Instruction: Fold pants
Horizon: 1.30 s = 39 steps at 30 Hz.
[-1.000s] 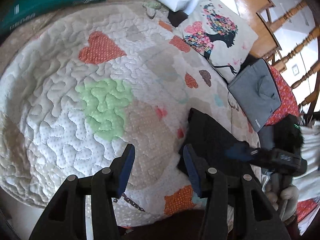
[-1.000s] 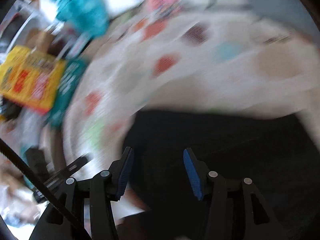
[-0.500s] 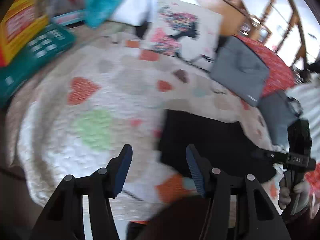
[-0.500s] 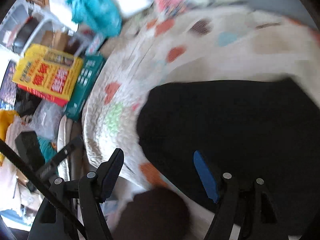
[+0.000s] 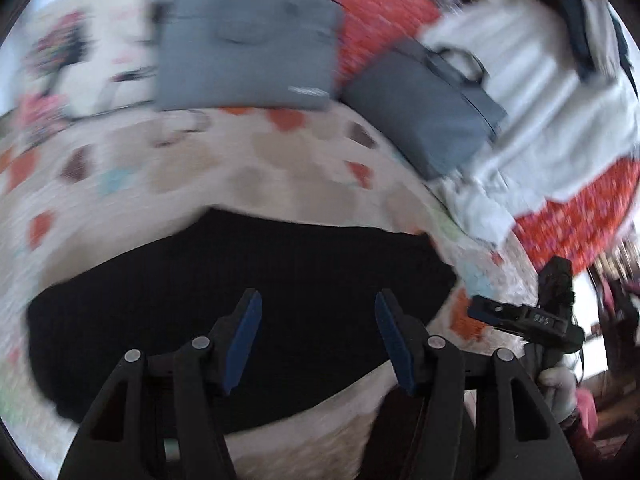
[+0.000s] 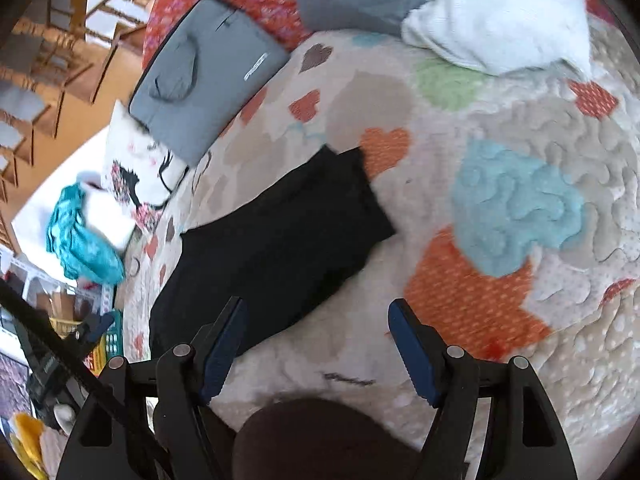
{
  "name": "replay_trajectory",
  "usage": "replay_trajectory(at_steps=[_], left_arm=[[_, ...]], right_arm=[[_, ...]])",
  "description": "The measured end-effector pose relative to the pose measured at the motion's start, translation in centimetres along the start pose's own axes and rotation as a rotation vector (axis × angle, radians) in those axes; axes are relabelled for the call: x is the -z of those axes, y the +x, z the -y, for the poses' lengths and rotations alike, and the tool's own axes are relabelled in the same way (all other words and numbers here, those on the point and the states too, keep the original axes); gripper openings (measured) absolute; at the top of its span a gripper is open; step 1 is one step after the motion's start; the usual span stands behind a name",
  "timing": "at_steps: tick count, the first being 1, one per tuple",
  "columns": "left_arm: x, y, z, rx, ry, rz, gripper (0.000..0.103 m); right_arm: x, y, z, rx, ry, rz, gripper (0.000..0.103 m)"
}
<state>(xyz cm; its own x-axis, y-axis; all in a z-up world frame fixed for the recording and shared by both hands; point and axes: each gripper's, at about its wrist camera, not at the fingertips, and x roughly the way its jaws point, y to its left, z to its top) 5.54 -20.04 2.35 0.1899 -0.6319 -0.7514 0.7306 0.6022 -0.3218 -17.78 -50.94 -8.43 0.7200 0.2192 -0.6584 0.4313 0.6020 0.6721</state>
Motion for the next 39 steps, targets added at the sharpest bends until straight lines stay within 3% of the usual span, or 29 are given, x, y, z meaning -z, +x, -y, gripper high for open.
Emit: replay_trajectory(at_steps=[4, 10, 16, 21, 25, 26, 27, 28, 29, 30, 31, 35, 39], left_arm=[[-3.1, 7.2, 4.9, 0.083, 0.078, -0.123, 0.058], [-5.7, 16.3, 10.7, 0.080, 0.254, -0.236, 0.058], [-6.3, 24.3, 13.9, 0.072, 0.416, -0.357, 0.058], [-5.7, 27.5, 14.8, 0.084, 0.485, -0.407, 0.059], [-5.7, 28.4, 15.7, 0.061, 0.520, -0.426, 0.061], [-5.8, 28.4, 15.9, 0.058, 0.525, -0.428, 0.056], [-5.8, 28.2, 16.0, 0.053, 0.537, -0.422, 0.037], [-5.9, 27.8, 16.0, 0.076, 0.538, -0.424, 0.023], [-5.9, 27.7, 16.2, 0.095, 0.532, -0.424, 0.020], [-5.9, 27.2, 16.1, 0.106, 0.524, -0.416, 0.016], [-5.8, 26.6, 15.9, 0.113, 0.518, -0.403, 0.016], [-5.9, 23.3, 13.9, 0.153, 0.430, -0.345, 0.015], [-6.3, 17.4, 9.5, 0.218, 0.290, -0.244, 0.014]], right_arm=[[0.1, 1.1, 0.3, -0.036, -0.012, 0.030, 0.079], [0.1, 3.5, 0.3, -0.087, -0.056, -0.014, 0.079], [0.2, 4.6, 0.5, -0.074, -0.067, 0.014, 0.079], [-0.8, 5.5, 0.3, -0.069, -0.083, 0.060, 0.079], [-1.6, 6.6, -0.5, -0.037, -0.115, 0.084, 0.079], [-1.6, 6.8, -0.7, -0.032, -0.119, 0.090, 0.080], [-1.7, 6.9, -0.7, -0.027, -0.119, 0.092, 0.079], [-1.8, 6.9, -0.8, -0.024, -0.116, 0.097, 0.075], [-1.9, 6.9, -0.9, -0.033, -0.109, 0.096, 0.069], [-2.2, 7.1, -0.8, -0.062, -0.097, 0.078, 0.044], [-2.3, 7.3, -0.9, -0.086, -0.081, 0.056, 0.031], [-2.3, 7.2, -2.8, -0.111, -0.110, 0.040, 0.029], [-1.7, 7.0, -6.7, -0.140, -0.190, 0.020, 0.029]])
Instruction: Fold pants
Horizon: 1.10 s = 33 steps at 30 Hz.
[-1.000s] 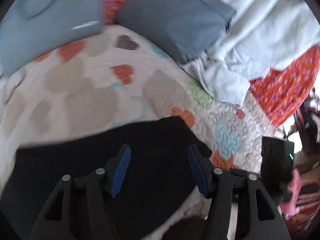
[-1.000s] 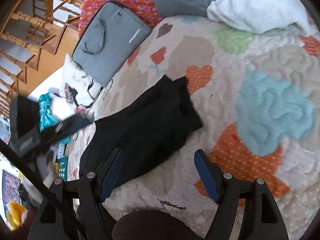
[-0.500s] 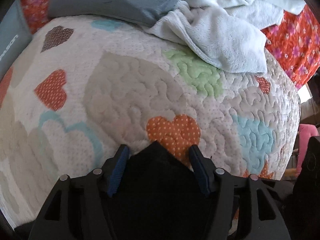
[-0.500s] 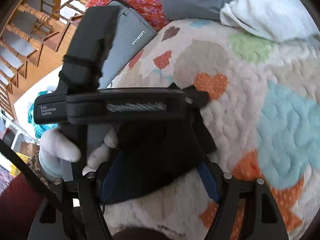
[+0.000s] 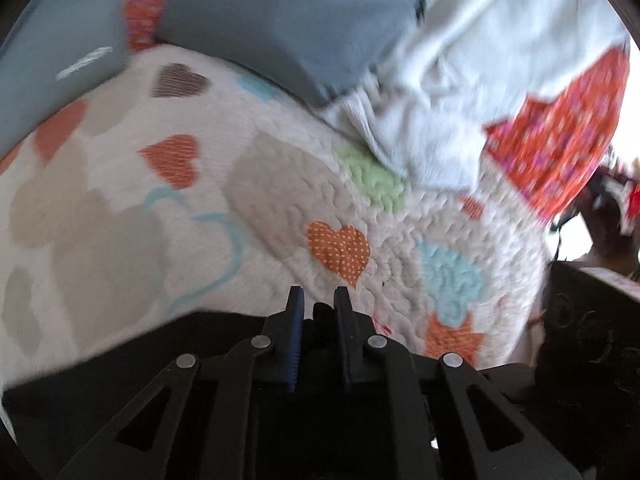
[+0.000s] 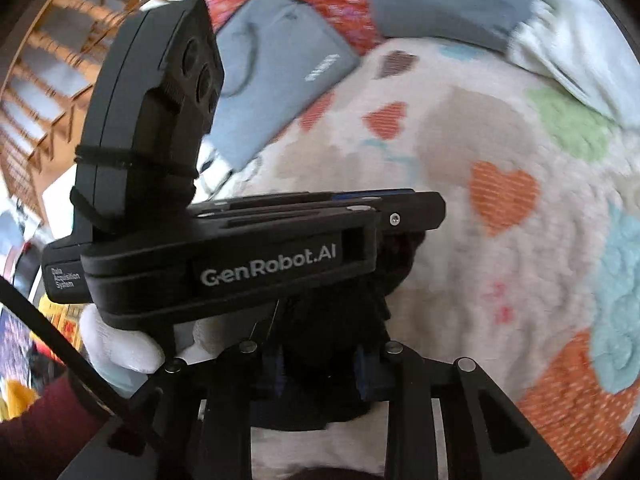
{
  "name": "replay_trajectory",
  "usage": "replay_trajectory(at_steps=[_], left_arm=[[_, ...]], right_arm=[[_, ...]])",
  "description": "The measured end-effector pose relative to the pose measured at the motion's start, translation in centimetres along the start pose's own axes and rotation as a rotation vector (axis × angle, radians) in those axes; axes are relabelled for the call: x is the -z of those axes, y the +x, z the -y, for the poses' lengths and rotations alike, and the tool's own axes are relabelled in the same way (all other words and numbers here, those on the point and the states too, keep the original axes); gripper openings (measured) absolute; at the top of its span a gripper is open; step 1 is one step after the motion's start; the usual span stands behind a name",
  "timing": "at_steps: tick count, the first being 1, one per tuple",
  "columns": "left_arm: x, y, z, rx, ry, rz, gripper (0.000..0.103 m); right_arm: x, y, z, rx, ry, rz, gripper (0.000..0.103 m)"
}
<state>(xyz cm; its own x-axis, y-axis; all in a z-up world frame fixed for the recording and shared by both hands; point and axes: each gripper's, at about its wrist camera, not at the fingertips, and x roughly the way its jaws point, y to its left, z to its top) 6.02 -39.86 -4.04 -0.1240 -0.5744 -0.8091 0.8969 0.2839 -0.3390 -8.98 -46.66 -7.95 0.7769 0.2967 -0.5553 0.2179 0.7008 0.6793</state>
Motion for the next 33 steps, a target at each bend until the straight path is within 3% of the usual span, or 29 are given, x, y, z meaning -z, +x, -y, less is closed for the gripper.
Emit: replay_trajectory(at_steps=[5, 11, 14, 16, 17, 19, 24, 28, 33], left_arm=[[2.7, -6.0, -4.3, 0.051, -0.171, 0.132, 0.013], [10.0, -10.5, -12.3, 0.032, -0.485, 0.251, 0.013], [13.6, -12.0, -15.8, 0.037, -0.623, 0.279, 0.014], [15.7, -13.4, -17.0, 0.050, -0.684, 0.316, 0.021], [16.5, -13.9, -17.3, 0.060, -0.705, 0.337, 0.026], [18.3, -15.6, -18.0, 0.071, -0.756, 0.396, 0.045], [22.1, -18.4, -19.2, 0.086, -0.869, 0.490, 0.047], [24.4, -20.0, -18.7, 0.086, -0.914, 0.542, 0.048], [26.8, -20.8, -17.6, 0.087, -0.968, 0.599, 0.053]], right_arm=[[0.5, 2.1, -5.7, -0.047, -0.106, -0.067, 0.029], [2.5, 8.3, -11.5, -0.049, -0.245, -0.226, 0.030], [4.3, 11.6, -12.9, -0.018, -0.286, -0.314, 0.040], [5.5, 13.2, -13.4, -0.013, -0.297, -0.364, 0.054], [5.7, 13.4, -13.4, -0.009, -0.303, -0.361, 0.060], [6.3, 13.0, -14.0, -0.014, -0.320, -0.353, 0.075], [5.4, 11.5, -15.8, -0.024, -0.343, -0.352, 0.076], [4.2, 8.0, -17.9, -0.093, -0.365, -0.320, 0.078], [1.1, 7.8, -16.9, -0.045, -0.260, -0.262, 0.078]])
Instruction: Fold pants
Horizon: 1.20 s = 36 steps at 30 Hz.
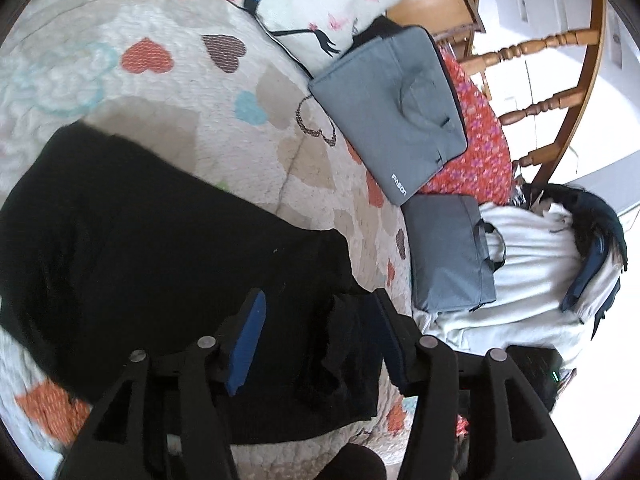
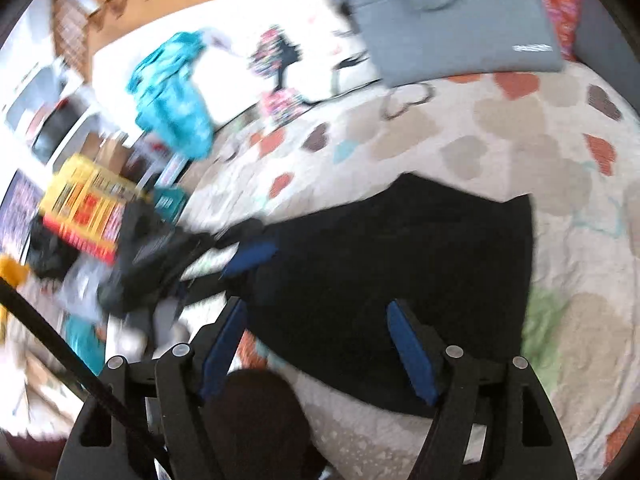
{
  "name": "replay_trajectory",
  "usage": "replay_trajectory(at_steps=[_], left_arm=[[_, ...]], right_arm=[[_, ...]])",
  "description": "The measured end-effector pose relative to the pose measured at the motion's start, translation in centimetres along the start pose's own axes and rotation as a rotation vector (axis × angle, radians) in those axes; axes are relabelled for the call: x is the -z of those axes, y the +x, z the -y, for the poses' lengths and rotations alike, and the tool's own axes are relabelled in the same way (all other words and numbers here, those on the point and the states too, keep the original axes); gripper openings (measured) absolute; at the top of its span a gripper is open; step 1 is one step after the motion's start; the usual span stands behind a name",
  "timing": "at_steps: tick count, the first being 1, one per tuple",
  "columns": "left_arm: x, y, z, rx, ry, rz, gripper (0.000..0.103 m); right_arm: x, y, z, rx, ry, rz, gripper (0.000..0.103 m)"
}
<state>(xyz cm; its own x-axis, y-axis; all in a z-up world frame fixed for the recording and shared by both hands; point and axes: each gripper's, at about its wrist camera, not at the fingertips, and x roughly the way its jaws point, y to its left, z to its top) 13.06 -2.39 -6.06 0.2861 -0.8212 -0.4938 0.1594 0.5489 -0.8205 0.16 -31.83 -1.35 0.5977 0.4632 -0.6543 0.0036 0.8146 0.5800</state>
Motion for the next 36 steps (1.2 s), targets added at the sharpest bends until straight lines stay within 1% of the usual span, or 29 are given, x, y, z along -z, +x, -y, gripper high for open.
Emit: replay_trajectory(at_steps=[1, 2, 4, 6, 8, 9, 11, 12, 14, 16, 17, 18, 19, 20, 22, 24, 25, 26, 28, 29, 32, 33, 36], left_arm=[[0.4, -0.1, 0.0, 0.003, -0.006, 0.004, 0.053], [0.7, -0.3, 0.0, 0.005, -0.007, 0.006, 0.053], [1.3, -0.4, 0.4, -0.002, 0.008, 0.005, 0.053], [1.7, -1.1, 0.9, -0.017, 0.037, 0.014, 0.053], [1.7, -2.3, 1.2, -0.022, 0.059, 0.038, 0.053], [1.6, -3.5, 1.1, -0.033, 0.070, 0.059, 0.053], [1.4, -5.5, 0.6, -0.050, 0.071, 0.097, 0.055], [1.3, -6.6, 0.0, -0.056, 0.062, 0.121, 0.057], [1.0, -8.7, -1.9, -0.076, 0.026, 0.166, 0.059], [1.1, -10.6, -4.8, -0.107, -0.034, 0.210, 0.059], [1.2, -10.9, -5.8, -0.118, -0.053, 0.217, 0.059], [1.4, -11.2, -7.6, -0.139, -0.097, 0.221, 0.059], [1.6, -11.3, -8.8, -0.145, -0.130, 0.217, 0.059], [2.1, -11.2, -10.2, -0.137, -0.174, 0.205, 0.059], [2.9, -10.7, -11.9, -0.104, -0.224, 0.175, 0.059], [3.5, -10.1, -12.4, -0.088, -0.244, 0.157, 0.059], [3.8, -9.6, -12.6, -0.076, -0.250, 0.143, 0.059], [4.1, -9.2, -12.5, -0.070, -0.252, 0.132, 0.059], [4.5, -8.3, -12.3, -0.066, -0.249, 0.109, 0.059], [4.7, -7.8, -12.3, -0.076, -0.249, 0.099, 0.059], [5.3, -7.1, -12.4, -0.109, -0.259, 0.096, 0.059], [5.5, -6.9, -12.6, -0.110, -0.267, 0.097, 0.059], [5.5, -6.8, -12.7, -0.096, -0.282, 0.108, 0.061]], right_arm=[[-0.5, 0.6, 0.7, -0.017, 0.037, -0.006, 0.078], [-1.1, 1.8, 1.4, -0.049, 0.083, -0.027, 0.078], [-2.1, 4.4, 2.3, -0.085, 0.152, -0.070, 0.078], [-2.7, 7.1, 3.3, -0.090, 0.210, -0.110, 0.078], [-3.0, 9.9, 4.6, -0.097, 0.271, -0.149, 0.078], [-3.0, 11.0, 5.2, -0.106, 0.301, -0.161, 0.078], [-3.2, 11.8, 6.0, -0.154, 0.376, -0.138, 0.078], [-3.4, 11.9, 6.0, -0.154, 0.391, -0.140, 0.078], [-3.7, 11.6, 5.2, -0.133, 0.352, -0.156, 0.078], [-4.0, 10.9, 3.8, -0.094, 0.289, -0.160, 0.078], [-4.2, 10.5, 2.9, -0.088, 0.261, -0.159, 0.079], [-4.4, 10.4, 2.1, -0.095, 0.244, -0.163, 0.079], [-4.6, 10.6, 1.4, -0.102, 0.233, -0.173, 0.079], [-4.9, 11.0, 0.3, -0.106, 0.214, -0.196, 0.079], [-5.3, 12.3, -2.0, -0.114, 0.169, -0.250, 0.080], [-5.6, 14.4, -4.6, -0.110, 0.108, -0.325, 0.080], [-5.8, 16.2, -6.6, -0.105, 0.064, -0.383, 0.080], [-5.8, 17.4, -7.8, -0.094, 0.033, -0.419, 0.080], [-5.9, 20.4, -10.2, -0.044, -0.034, -0.489, 0.080], [-5.9, 22.2, -11.4, -0.010, -0.062, -0.530, 0.080], [-6.0, 26.6, -13.5, 0.091, -0.094, -0.636, 0.080], [-5.9, 27.9, -13.9, 0.125, -0.095, -0.670, 0.081], [-5.6, 31.5, -15.5, 0.245, -0.131, -0.755, 0.089]])
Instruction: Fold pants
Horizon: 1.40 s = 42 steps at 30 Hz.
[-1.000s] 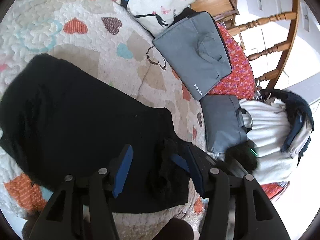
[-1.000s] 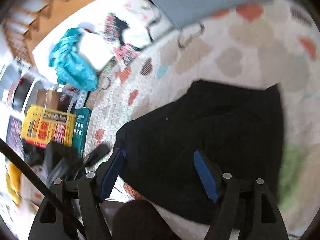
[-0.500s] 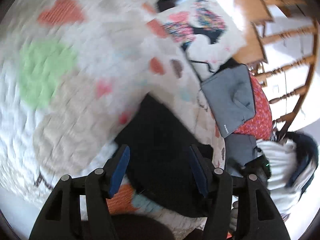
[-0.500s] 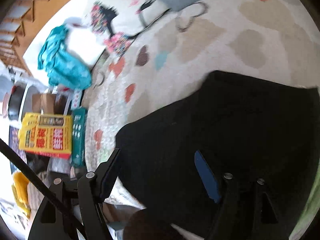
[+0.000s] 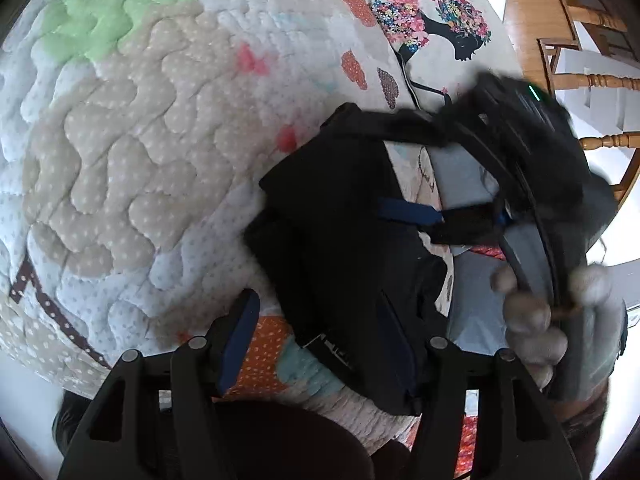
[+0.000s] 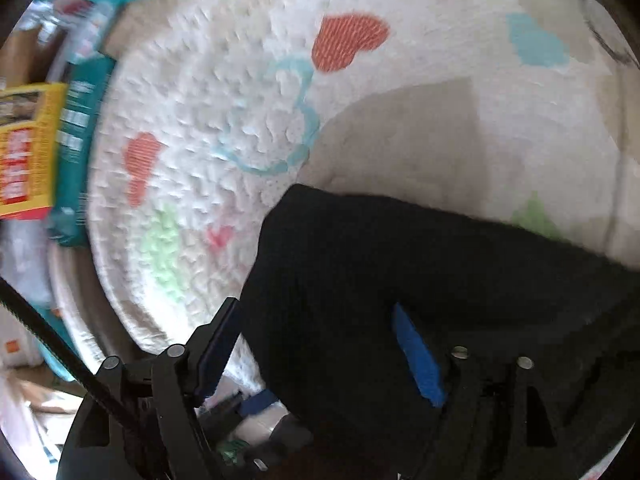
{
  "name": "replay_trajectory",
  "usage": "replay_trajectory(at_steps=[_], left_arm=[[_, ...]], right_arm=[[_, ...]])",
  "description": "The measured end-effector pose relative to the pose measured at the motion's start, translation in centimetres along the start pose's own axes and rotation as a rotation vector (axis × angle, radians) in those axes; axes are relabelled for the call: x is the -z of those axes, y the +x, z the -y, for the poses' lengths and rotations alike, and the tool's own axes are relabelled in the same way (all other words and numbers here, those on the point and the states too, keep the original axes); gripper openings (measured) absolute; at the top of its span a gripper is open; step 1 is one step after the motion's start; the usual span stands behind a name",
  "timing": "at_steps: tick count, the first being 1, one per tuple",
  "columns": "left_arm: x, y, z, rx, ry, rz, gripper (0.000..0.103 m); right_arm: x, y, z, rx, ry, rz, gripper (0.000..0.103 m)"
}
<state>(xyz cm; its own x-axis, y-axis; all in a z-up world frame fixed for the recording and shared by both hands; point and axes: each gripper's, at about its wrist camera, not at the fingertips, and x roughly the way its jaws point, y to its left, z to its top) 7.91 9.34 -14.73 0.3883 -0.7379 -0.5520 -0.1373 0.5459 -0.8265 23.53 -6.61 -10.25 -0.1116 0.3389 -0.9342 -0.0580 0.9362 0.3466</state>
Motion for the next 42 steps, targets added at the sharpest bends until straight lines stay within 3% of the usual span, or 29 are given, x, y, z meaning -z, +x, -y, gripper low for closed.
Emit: replay_trajectory(at_steps=[6, 8, 9, 10, 12, 14, 16, 19, 27, 33, 38, 40, 42], left_arm=[[-0.1, 1.4, 1.0, 0.017, -0.018, -0.016, 0.062], [-0.1, 1.7, 1.4, 0.006, 0.006, -0.024, 0.050], [-0.1, 1.8, 1.5, 0.006, 0.011, -0.033, 0.027], [-0.1, 1.9, 1.7, -0.005, 0.026, -0.046, 0.015], [-0.1, 1.8, 2.4, 0.000, 0.053, -0.042, 0.014], [0.2, 1.3, 3.6, 0.023, 0.088, -0.038, 0.013], [0.8, 0.9, 5.2, 0.038, 0.127, -0.034, 0.013], [1.5, 0.9, 7.9, 0.051, 0.188, -0.037, 0.013], [5.1, 3.6, 16.0, 0.047, 0.358, -0.084, 0.013], [9.2, 8.9, 21.5, 0.025, 0.504, -0.174, 0.014], [12.6, 14.1, 23.7, -0.029, 0.569, -0.278, 0.021], [13.4, 14.2, 24.1, -0.041, 0.604, -0.289, 0.029], [13.7, 13.4, 24.1, 0.008, 0.601, -0.336, 0.029]], right_arm=[[-1.5, 4.2, -4.5, 0.314, -0.113, -0.181, 0.101], [-1.2, 5.7, -5.3, 0.413, -0.168, -0.207, 0.102], [-1.1, 5.9, -5.7, 0.438, -0.185, -0.200, 0.102], [-0.8, 5.7, -5.8, 0.449, -0.194, -0.185, 0.102], [0.0, 5.0, -6.0, 0.464, -0.232, -0.153, 0.094], [1.1, 3.9, -5.7, 0.469, -0.259, -0.114, 0.077], [2.4, 2.1, -4.9, 0.406, -0.266, -0.064, 0.063], [4.8, -1.1, -3.2, 0.302, -0.260, 0.009, 0.053], [11.3, -10.3, 4.9, 0.103, -0.161, 0.230, 0.047], [15.9, -16.3, 16.1, -0.138, 0.036, 0.398, 0.047], [19.9, -15.2, 24.5, -0.219, 0.218, 0.490, 0.050], [21.2, -14.2, 27.3, -0.191, 0.291, 0.520, 0.070], [23.0, -13.8, 29.7, -0.176, 0.371, 0.559, 0.075]])
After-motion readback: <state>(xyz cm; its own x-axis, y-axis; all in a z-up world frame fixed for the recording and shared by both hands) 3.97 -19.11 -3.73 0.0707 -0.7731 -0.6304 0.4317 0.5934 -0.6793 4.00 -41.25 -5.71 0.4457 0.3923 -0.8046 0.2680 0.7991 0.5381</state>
